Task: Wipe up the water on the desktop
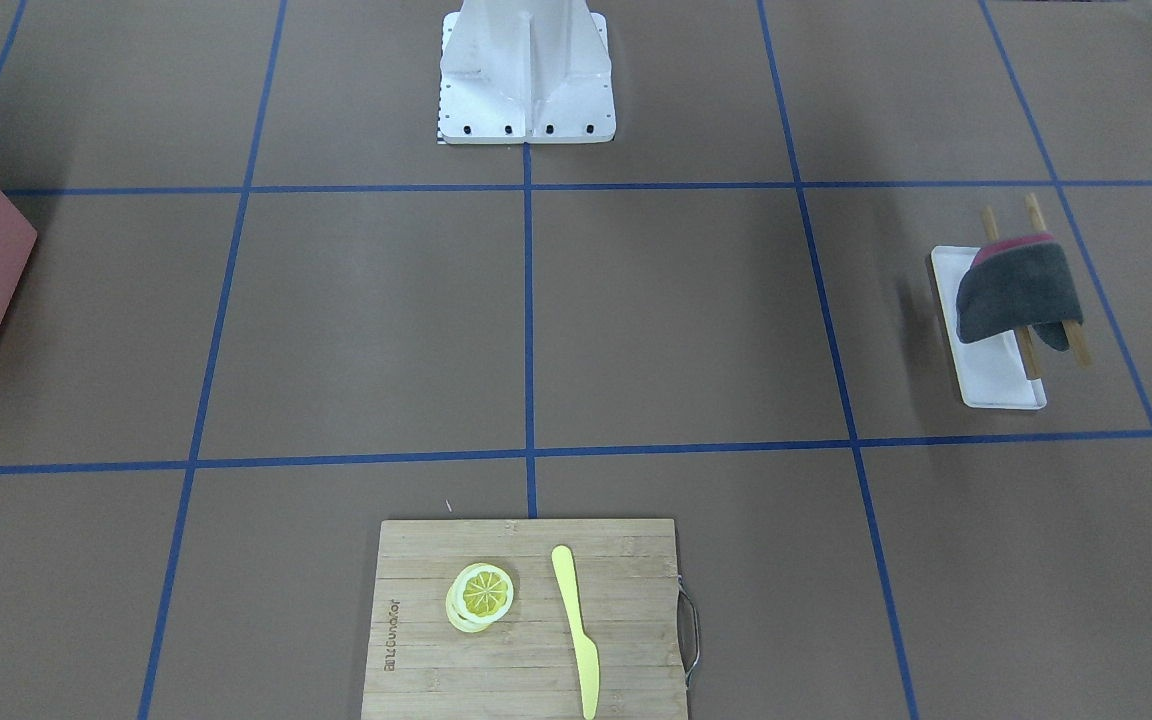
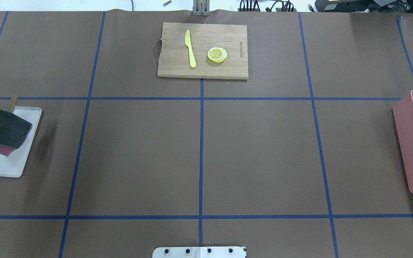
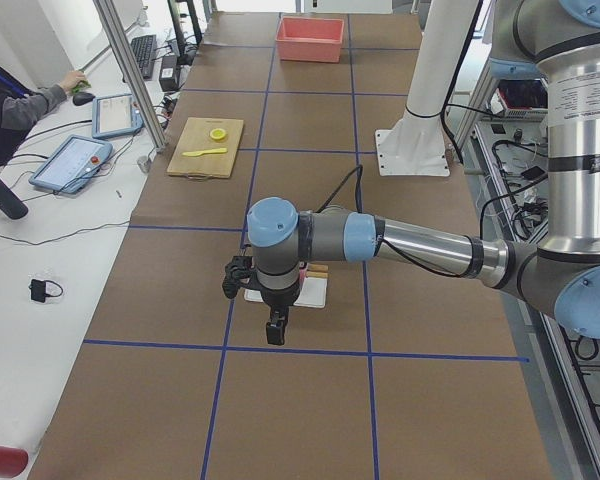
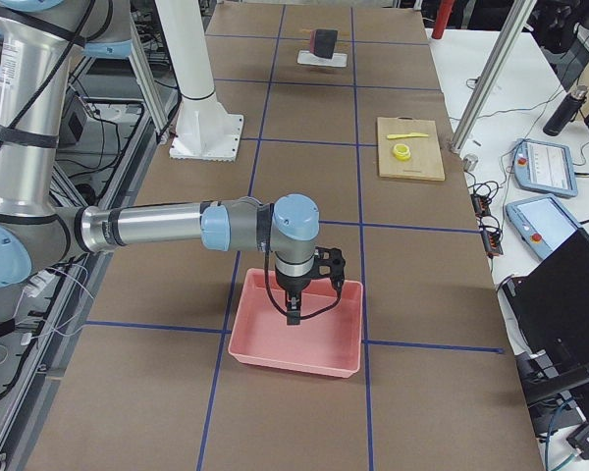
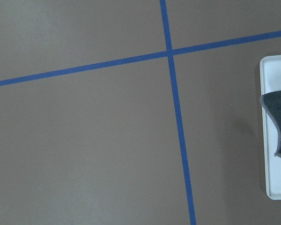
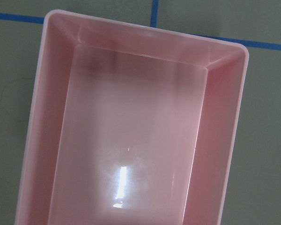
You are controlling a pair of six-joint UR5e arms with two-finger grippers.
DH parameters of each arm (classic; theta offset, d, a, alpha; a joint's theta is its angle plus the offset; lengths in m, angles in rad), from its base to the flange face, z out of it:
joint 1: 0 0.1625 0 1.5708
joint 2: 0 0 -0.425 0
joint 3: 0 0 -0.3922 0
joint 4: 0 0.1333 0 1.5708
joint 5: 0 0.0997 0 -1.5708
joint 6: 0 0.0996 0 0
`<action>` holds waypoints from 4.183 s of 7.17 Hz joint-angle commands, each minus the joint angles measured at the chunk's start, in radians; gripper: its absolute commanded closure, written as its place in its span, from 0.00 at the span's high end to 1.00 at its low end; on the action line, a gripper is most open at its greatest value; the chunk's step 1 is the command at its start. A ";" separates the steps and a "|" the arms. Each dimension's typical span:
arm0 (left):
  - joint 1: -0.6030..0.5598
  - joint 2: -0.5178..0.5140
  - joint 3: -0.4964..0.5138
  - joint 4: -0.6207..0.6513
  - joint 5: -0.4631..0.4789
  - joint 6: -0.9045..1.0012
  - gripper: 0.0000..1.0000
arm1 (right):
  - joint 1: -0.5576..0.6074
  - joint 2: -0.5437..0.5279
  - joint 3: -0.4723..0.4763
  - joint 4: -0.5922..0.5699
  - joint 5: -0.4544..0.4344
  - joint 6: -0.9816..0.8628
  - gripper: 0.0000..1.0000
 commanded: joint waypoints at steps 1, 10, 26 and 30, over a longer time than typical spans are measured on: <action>0.000 -0.003 0.000 -0.011 0.002 -0.001 0.99 | 0.000 0.002 0.011 0.002 0.002 -0.002 1.00; 0.002 -0.148 0.101 -0.442 0.002 -0.010 0.99 | -0.002 0.094 0.017 0.120 0.002 -0.002 1.00; 0.369 0.008 0.220 -0.987 -0.172 -0.614 0.24 | -0.003 0.095 0.018 0.129 0.018 0.043 1.00; 0.350 0.004 0.195 -0.985 -0.239 -0.613 0.00 | -0.003 0.095 0.020 0.129 0.018 0.043 1.00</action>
